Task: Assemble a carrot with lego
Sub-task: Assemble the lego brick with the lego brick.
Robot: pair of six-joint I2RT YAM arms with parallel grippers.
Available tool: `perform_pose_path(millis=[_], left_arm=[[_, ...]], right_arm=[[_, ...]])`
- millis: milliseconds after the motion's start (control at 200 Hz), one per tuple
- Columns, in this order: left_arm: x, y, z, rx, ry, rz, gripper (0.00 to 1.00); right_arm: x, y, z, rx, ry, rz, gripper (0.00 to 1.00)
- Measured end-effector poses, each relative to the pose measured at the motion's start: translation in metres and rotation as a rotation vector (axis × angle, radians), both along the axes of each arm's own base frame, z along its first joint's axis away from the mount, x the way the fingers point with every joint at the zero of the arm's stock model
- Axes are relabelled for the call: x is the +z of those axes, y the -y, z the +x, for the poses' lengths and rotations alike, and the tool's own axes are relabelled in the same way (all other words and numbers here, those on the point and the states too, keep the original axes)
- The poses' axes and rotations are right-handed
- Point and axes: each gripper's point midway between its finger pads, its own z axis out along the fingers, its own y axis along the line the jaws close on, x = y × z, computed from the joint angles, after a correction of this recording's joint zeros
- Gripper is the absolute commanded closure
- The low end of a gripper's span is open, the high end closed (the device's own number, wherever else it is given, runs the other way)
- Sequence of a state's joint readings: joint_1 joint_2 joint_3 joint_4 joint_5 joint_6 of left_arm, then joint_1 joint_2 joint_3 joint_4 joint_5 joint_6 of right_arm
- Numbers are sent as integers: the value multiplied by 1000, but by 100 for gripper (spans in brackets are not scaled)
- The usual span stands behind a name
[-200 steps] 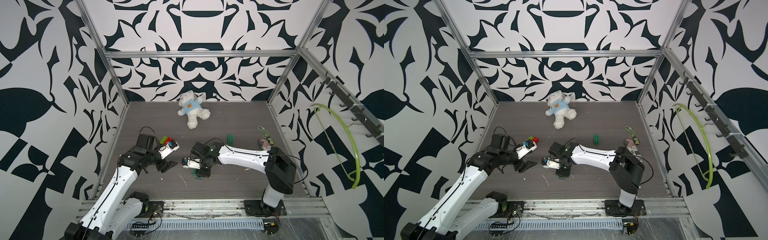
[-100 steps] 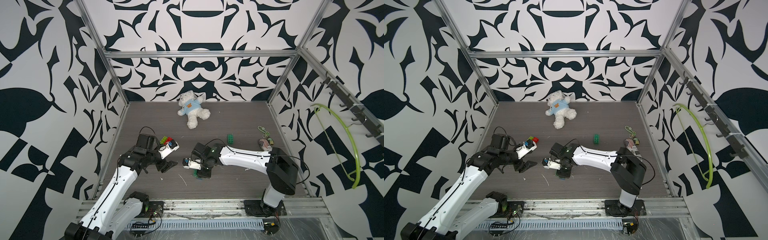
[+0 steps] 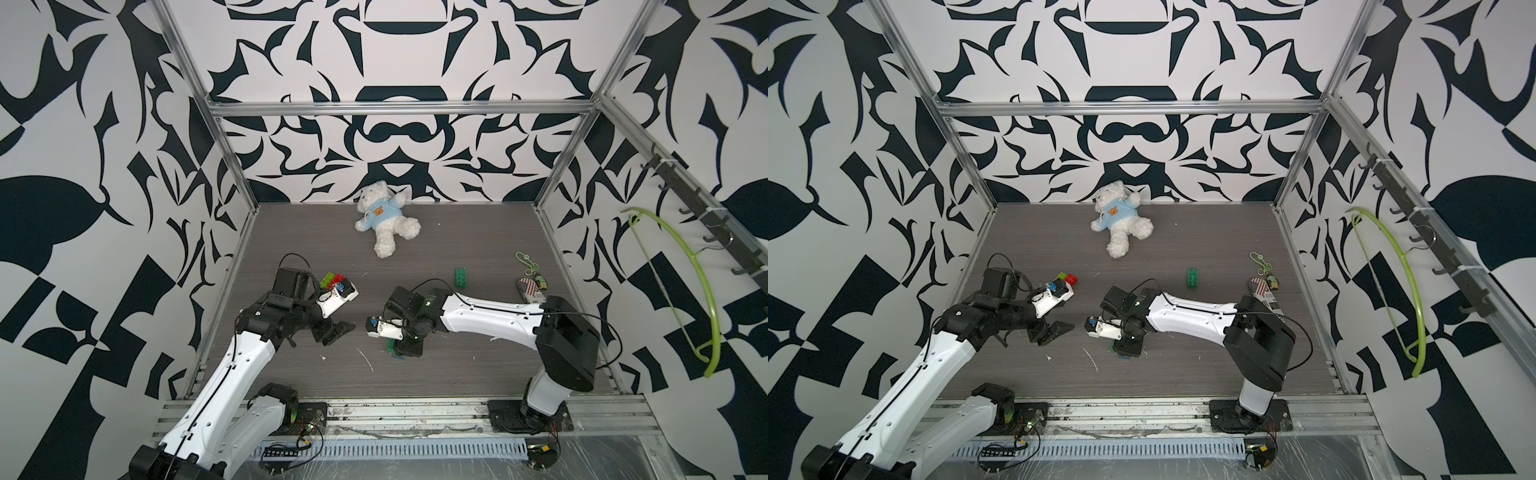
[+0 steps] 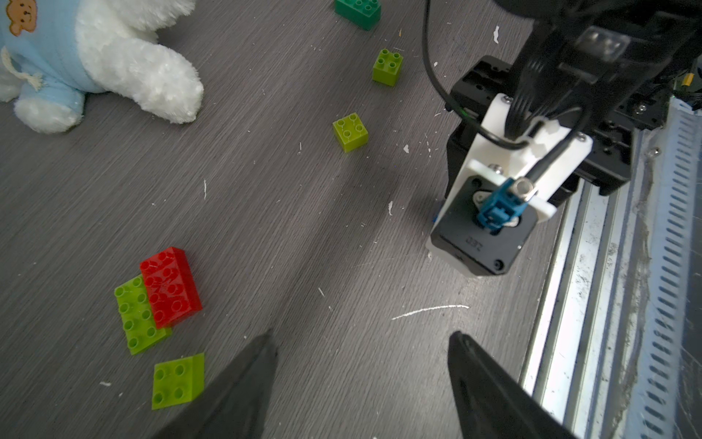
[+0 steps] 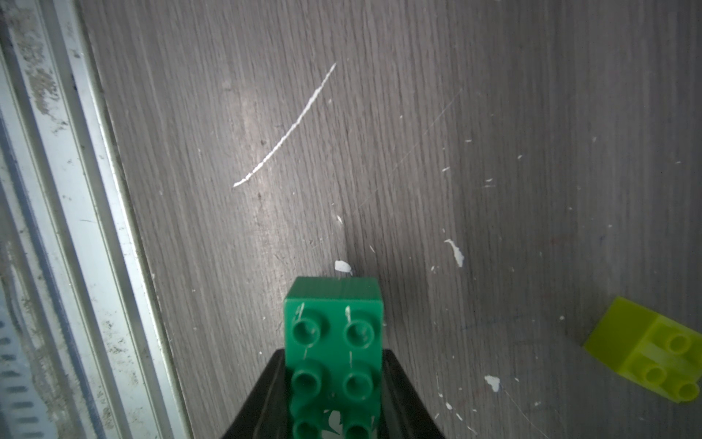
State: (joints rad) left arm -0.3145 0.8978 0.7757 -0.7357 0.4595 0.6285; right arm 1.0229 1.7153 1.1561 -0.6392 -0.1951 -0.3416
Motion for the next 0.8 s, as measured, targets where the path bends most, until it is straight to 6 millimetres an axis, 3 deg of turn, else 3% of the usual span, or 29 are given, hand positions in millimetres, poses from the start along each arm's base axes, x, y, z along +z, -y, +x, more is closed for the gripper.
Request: perform_pose_path(millis=[800], left_arm=[[2, 1, 2, 3, 10, -5, 22]], right_arm=[[6, 4, 3, -19, -12, 14, 66]])
